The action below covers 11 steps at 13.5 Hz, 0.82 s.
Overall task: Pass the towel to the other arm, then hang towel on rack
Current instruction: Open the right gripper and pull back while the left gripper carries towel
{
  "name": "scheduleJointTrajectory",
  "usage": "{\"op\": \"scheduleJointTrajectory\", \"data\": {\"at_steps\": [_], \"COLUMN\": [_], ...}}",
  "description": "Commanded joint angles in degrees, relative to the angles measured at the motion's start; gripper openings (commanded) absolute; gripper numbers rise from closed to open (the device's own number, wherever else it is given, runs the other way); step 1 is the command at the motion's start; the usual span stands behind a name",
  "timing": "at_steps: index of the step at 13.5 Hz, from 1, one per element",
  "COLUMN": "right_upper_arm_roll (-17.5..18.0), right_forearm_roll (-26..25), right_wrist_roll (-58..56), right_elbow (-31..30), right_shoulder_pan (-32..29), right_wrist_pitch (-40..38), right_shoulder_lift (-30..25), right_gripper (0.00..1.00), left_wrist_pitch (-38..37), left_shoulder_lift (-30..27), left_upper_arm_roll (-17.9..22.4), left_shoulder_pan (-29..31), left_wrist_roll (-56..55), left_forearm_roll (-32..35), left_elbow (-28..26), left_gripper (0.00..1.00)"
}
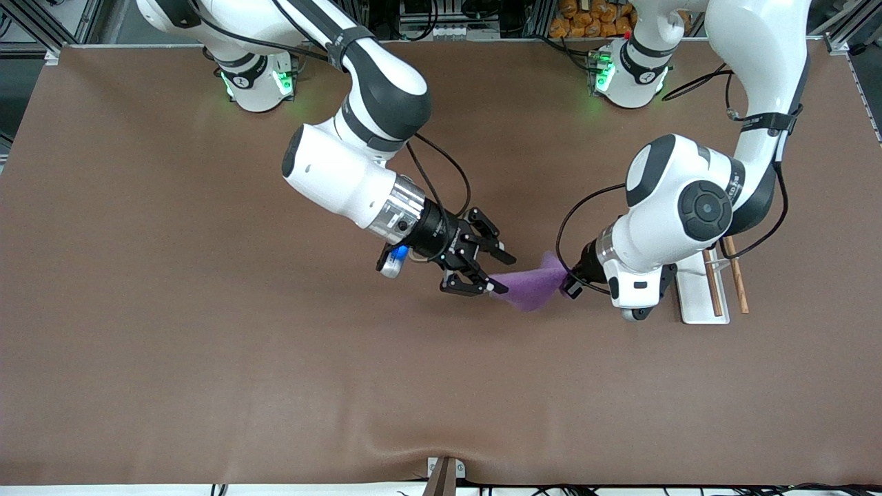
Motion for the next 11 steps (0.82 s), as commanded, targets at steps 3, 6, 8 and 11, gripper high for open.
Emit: {"op": "scheduleJointTrajectory", "data": {"at_steps": [3, 6, 8, 11], "right_upper_arm_roll": [0.02, 0.81, 0.90, 0.90], "right_forearm_roll": [-3.66, -3.05, -2.17, 3.00], "right_wrist_roll": [0.91, 0.56, 0.56, 0.73], "right_elbow": [1.74, 4.01, 6.57, 7.45], "right_shoulder_pan": [-4.91, -9.82, -11.68, -13.62], "right_wrist_pitch": [-17.63, -26.59, -26.80, -26.79], "right_shoulder_lift": [-1.73, -1.99, -1.91, -1.91], "right_gripper": [1.00, 1.00, 1.00, 1.00], "left_wrist_pitch": [-8.86, -14.74, -18.43, -20.73], "left_shoulder_lift": [-2.06, -3.20, -3.20, -3.03], "left_upper_arm_roll": [-0.02, 0.16, -0.01, 0.07], "left_shoulder_pan": [2.73, 4.92, 6.77, 9.84], "left_wrist_roll": [5.72, 11.16, 14.85, 21.18], "left_forearm_roll": [5.67, 5.76, 11.87, 16.47], "left_elbow": [-1.44, -1.71, -2.41, -2.93], "left_gripper": [0.00, 0.00, 0.00, 0.00]}}
